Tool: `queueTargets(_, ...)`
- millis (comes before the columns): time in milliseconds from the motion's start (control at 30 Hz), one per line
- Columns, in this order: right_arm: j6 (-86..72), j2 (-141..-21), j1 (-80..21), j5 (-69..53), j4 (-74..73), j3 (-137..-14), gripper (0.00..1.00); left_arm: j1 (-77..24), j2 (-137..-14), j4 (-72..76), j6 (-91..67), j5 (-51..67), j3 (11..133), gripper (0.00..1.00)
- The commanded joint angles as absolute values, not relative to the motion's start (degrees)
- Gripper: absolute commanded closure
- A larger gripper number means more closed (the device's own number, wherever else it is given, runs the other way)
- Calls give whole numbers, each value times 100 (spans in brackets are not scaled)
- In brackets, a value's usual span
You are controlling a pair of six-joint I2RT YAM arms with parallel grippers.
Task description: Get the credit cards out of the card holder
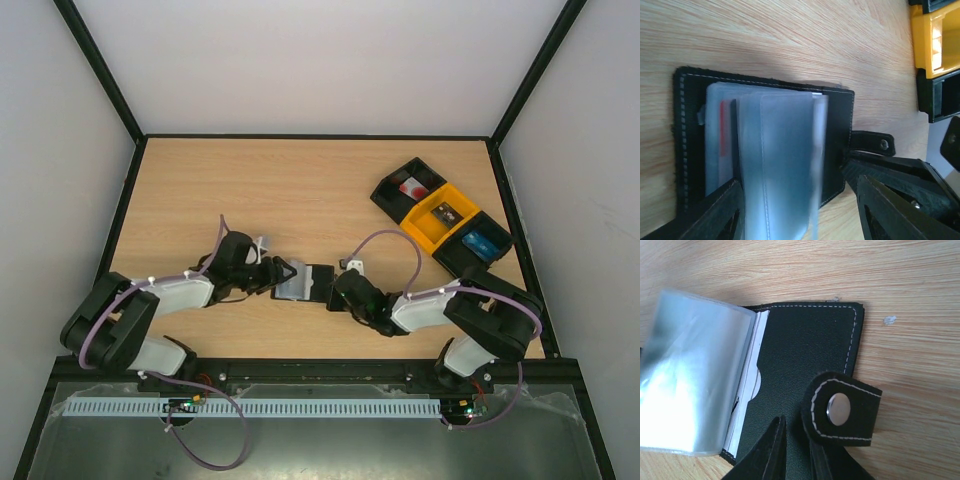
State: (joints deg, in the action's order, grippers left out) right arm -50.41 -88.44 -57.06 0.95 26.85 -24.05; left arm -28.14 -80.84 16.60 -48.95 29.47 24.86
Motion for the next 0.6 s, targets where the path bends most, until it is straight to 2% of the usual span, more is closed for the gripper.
queueTargets(0,-5121,-8744,-5679,159,2663,-2113,85,-3059,-7824,1510,-5117,2816,2730,38)
queueTargets(167,-5133,-8652,-5678,141,2792,-2007,84,-3272,-7820,1509,-5246,2753,2854,40)
queueTargets(400,-5186,-8478,-5681,127,3061,-1899,84,-3367,-7877,1452,-5324,2653,2938,55)
queueTargets(500,-5186,-8437,-5681,71,3129,-1886,84,-3414,-7865,1339,-5314,2574,3029,55)
queueTargets(533,-5179,-8419,-5678,44,3150,-1877,84,-3437,-7859,1284,-5292,2537,3070,52)
queueTargets(567,-5174,-8399,-5684,20,3161,-1872,84,-3456,-7842,1231,-5285,2506,3102,45)
